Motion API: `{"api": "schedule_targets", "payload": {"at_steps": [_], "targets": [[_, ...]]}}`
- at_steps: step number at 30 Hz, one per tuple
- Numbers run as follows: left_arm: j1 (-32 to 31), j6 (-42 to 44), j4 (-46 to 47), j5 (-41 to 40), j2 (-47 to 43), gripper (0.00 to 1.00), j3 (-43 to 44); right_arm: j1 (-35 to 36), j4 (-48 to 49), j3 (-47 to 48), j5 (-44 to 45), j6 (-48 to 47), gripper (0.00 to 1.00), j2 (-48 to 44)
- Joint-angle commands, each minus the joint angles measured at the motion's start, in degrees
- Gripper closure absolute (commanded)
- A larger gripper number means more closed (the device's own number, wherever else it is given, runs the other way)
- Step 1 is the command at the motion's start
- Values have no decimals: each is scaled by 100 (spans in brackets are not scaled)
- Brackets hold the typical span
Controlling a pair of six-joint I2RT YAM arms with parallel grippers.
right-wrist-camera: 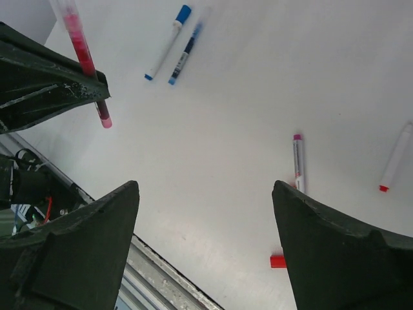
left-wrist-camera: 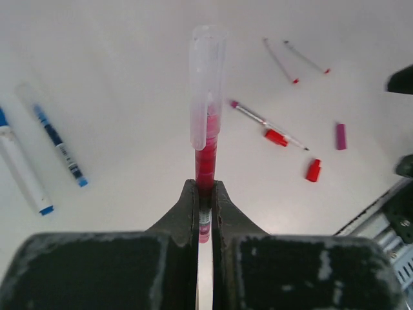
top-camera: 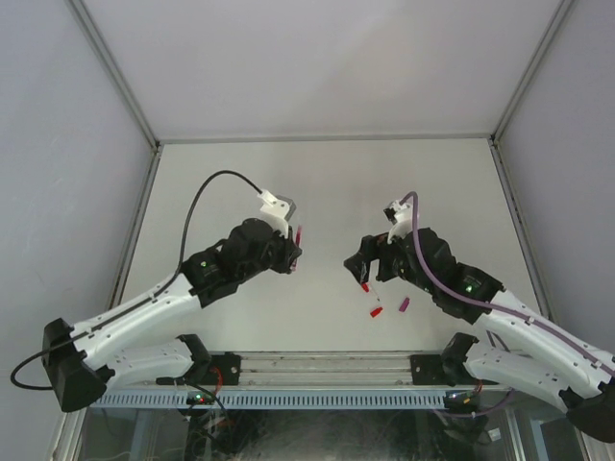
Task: Insert the pens into the pen caps
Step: Place the pen at the center of the board.
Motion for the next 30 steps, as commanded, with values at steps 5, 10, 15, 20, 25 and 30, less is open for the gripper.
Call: {"api": "schedule_targets", "payload": {"at_steps": [5, 10, 15, 20, 25, 30], "targets": [[582, -710, -120, -481, 961, 100, 634, -217, -79, -208, 98, 45, 13, -501], [1008, -867, -462, -382, 1764, 100, 1011, -217, -367, -223, 213, 144, 0, -488], [1255, -761, -951, -373, 2677, 100, 1611, -221, -635, -231, 482, 593, 0, -271], [1420, -682, -1388, -394, 3411, 100, 2174, -202, -816, -232, 662, 809, 0, -161], [1575, -669, -1443, -270, 3896, 100, 2408, -173, -936, -227, 840, 839, 0, -252], [1702, -784, -1487, -210, 4252, 100, 2568, -182, -945, -232, 908, 863, 0, -422]]}}
